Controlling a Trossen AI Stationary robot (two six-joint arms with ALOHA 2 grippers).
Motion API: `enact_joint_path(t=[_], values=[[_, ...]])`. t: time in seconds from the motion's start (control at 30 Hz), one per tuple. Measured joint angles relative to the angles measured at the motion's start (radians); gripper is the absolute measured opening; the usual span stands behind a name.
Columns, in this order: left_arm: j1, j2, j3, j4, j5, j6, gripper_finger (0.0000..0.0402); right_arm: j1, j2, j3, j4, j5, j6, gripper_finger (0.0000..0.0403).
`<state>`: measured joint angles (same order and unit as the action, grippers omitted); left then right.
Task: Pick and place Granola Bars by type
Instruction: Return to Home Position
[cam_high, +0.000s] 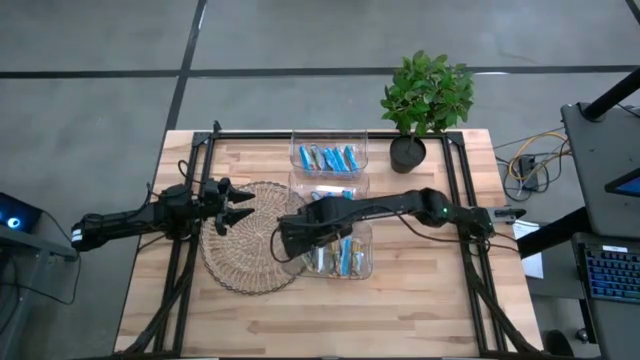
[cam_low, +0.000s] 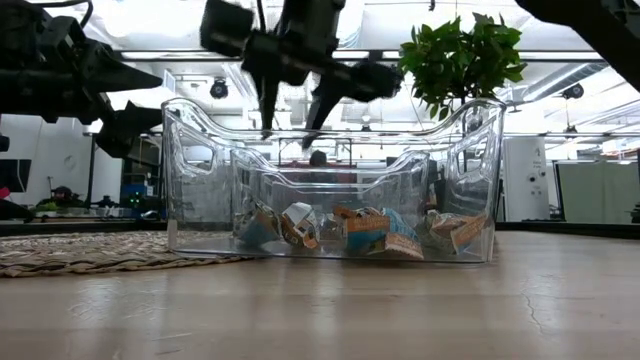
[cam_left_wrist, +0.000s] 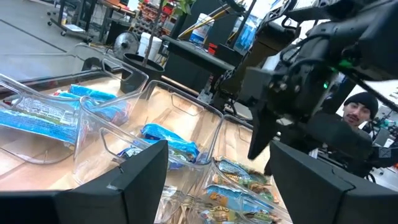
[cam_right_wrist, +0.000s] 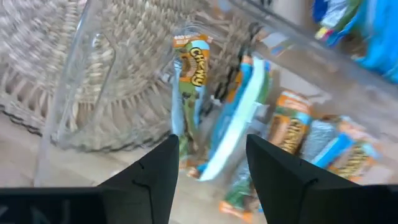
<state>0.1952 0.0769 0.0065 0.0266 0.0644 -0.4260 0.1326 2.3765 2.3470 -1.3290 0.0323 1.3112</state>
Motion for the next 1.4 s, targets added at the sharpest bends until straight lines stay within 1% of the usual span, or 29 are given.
enact_joint_path(t=[0.13,0.33,0.43,0.53,0.6,0.73,0.87,1.03,1.2,1.4], values=[[0.000,0.000,0.000,0.000,0.000,0.000,0.0261,0.014,-0.026,-0.003,-0.038,0.025,-0.078,0.0178],[0.000,0.000,0.000,0.000,0.000,0.000,0.0261,0.039,-0.052,-0.034,-0.055,0.024,-0.188,0.0177],[0.000,0.000,0.000,0.000,0.000,0.000,0.0261,0.053,-0.083,-0.103,-0.050,0.017,-0.224,0.0176],[0.000,0.000,0.000,0.000,0.000,0.000,0.0261,0.068,-0.149,-0.218,-0.047,0.010,-0.263,0.0179],[0.000,0.000,0.000,0.000,0.000,0.000,0.0261,0.078,-0.212,-0.309,-0.039,0.010,-0.297,0.0180],[0.000,0.000,0.000,0.000,0.000,0.000,0.0261,0.114,-0.365,-0.512,0.035,0.021,-0.404,0.0180],[0.000,0.000,0.000,0.000,0.001,0.000,0.0261,0.157,-0.558,-0.739,0.132,0.020,-0.505,0.0184],[0.000,0.000,0.000,0.000,0.000,0.000,0.0261,0.205,-0.811,-0.984,0.204,0.024,-0.595,0.0199],[0.000,0.000,0.000,0.000,0.000,0.000,0.0261,0.242,-1.039,-1.188,0.272,0.023,-0.693,0.0213],[0.000,0.000,0.000,0.000,0.000,0.000,0.0261,0.259,-1.250,-1.395,0.344,0.021,-0.857,0.0227]])
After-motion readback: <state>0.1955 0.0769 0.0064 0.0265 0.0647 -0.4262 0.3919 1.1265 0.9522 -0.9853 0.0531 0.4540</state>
